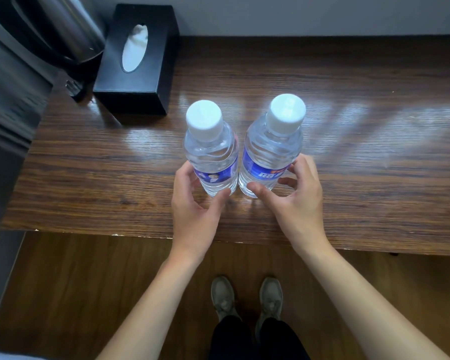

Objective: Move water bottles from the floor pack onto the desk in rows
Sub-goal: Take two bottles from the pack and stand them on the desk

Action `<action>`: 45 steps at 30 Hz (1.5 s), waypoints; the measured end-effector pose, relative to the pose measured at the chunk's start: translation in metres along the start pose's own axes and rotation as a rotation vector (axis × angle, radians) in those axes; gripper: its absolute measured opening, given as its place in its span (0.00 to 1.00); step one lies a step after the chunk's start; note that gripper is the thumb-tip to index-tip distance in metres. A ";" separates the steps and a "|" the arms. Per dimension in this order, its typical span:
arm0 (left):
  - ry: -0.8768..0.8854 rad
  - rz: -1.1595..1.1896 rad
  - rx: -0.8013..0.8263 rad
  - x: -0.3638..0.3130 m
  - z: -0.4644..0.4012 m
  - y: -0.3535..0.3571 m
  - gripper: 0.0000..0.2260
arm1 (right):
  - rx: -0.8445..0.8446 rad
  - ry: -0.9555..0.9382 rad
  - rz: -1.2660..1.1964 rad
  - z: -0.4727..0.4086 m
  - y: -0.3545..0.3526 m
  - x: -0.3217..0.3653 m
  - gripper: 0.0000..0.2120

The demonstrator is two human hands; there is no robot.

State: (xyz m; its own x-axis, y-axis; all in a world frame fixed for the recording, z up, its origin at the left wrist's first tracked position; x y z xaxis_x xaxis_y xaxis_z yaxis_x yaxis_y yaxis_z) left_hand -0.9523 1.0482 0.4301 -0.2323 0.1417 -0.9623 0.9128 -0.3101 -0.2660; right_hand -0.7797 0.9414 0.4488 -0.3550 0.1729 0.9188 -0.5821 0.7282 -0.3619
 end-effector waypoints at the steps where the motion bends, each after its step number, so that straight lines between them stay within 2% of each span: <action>1: 0.002 -0.012 -0.021 -0.001 -0.001 -0.001 0.26 | 0.001 0.003 -0.001 0.000 0.000 0.000 0.28; 6: 0.010 -0.070 -0.086 -0.011 -0.003 0.002 0.30 | -0.003 0.003 -0.004 0.001 0.000 0.001 0.28; 11: 0.014 -0.099 -0.061 -0.009 -0.003 0.005 0.32 | -0.001 0.009 -0.011 0.002 0.000 0.000 0.28; 16: 0.053 0.027 0.104 -0.008 0.001 0.013 0.22 | -0.003 0.003 -0.011 0.000 0.000 -0.001 0.28; 18: 0.051 0.015 0.076 -0.005 -0.001 0.009 0.21 | -0.003 0.009 -0.014 0.000 0.000 -0.002 0.28; 22: 0.018 -0.031 -0.042 -0.003 -0.004 0.002 0.27 | -0.004 0.017 -0.012 0.001 0.000 -0.002 0.28; 27: 0.033 -0.115 -0.063 -0.009 -0.006 0.007 0.31 | -0.005 0.024 -0.014 0.002 0.000 -0.002 0.28; 35: 0.022 -0.035 0.077 -0.002 0.002 0.013 0.24 | -0.020 0.023 0.020 0.005 0.000 0.002 0.28; 45: -0.018 -0.114 -0.109 0.000 0.002 -0.001 0.32 | -0.118 0.111 -0.006 0.023 0.005 -0.010 0.31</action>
State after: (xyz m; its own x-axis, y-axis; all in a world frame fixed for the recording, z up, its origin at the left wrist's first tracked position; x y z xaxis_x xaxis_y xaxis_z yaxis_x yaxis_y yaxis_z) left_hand -0.9537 1.0469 0.4305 -0.3411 0.1529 -0.9275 0.9110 -0.1893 -0.3663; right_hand -0.7960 0.9277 0.4345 -0.2651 0.2359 0.9349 -0.4911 0.8014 -0.3414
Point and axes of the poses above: each hand's wrist, its own z-axis away from the middle knuckle, its own y-axis out of the palm, x = y × z, the point moved 8 cm from there along -z, towards the middle knuckle, and after that the axes turned 2 degrees about -x, right-handed, at the moved point
